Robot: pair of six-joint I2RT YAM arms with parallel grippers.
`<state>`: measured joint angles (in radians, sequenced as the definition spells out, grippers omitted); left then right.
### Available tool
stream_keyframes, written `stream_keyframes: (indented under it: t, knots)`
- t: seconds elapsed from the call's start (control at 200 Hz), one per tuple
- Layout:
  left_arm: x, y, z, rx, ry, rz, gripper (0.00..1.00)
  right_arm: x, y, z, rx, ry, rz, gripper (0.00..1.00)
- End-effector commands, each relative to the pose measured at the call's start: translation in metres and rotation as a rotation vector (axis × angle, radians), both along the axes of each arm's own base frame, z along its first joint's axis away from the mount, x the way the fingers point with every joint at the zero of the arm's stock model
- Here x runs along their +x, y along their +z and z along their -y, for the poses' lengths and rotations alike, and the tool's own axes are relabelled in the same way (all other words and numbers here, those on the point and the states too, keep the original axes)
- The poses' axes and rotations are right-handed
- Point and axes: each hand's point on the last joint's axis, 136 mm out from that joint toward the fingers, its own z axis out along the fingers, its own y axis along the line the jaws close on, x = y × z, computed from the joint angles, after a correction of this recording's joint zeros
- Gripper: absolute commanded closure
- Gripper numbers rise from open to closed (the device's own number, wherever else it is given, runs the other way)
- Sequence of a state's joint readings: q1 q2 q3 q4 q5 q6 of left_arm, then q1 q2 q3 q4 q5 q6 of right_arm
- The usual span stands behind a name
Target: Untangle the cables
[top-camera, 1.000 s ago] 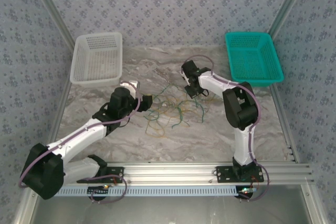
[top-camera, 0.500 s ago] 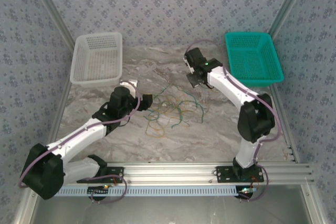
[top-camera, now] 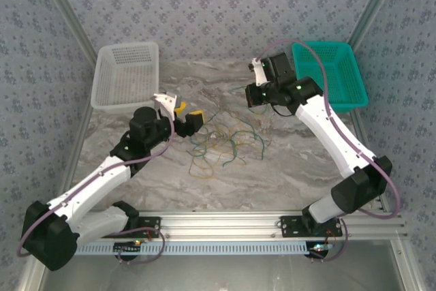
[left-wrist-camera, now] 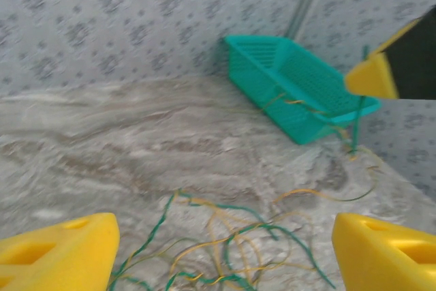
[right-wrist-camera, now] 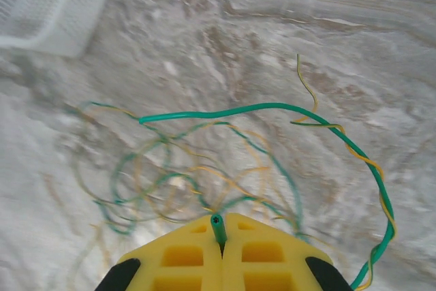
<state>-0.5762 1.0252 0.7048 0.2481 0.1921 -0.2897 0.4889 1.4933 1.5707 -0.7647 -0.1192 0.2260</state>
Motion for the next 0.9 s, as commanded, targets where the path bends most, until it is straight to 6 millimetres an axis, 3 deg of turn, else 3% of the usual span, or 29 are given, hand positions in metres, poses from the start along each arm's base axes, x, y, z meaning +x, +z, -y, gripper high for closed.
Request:
stream_keyframes:
  t: [0.0,0.15,0.26,0.565,0.73,0.76,0.83,0.894]
  knots:
    - [-0.023,0.044,0.019,-0.092,-0.164,0.131,0.26,-0.007,0.008,-0.023,0.216,-0.029,-0.077,1.00]
    - [-0.031,0.044,0.033,-0.089,-0.235,0.142,0.38,-0.013,0.020,-0.056,0.332,0.028,-0.076,1.00]
    - [-0.030,0.047,0.039,-0.100,-0.260,0.147,0.39,-0.019,0.027,-0.075,0.376,0.063,-0.065,1.00]
    - [-0.012,0.042,0.067,-0.056,-0.309,0.137,0.28,-0.028,0.033,-0.102,0.390,0.067,-0.035,1.00]
    - [-0.003,0.034,0.081,-0.042,-0.327,0.122,0.30,-0.029,0.033,-0.105,0.411,0.055,-0.035,1.00]
    - [0.000,0.030,0.082,-0.036,-0.320,0.110,0.35,-0.029,0.035,-0.104,0.420,0.054,-0.028,1.00]
    - [0.003,0.025,0.081,-0.024,-0.310,0.103,0.71,-0.029,0.039,-0.102,0.424,0.049,-0.012,1.00]
    - [0.006,0.022,0.076,-0.022,-0.271,0.097,0.93,-0.029,0.041,-0.097,0.421,0.037,-0.003,1.00]
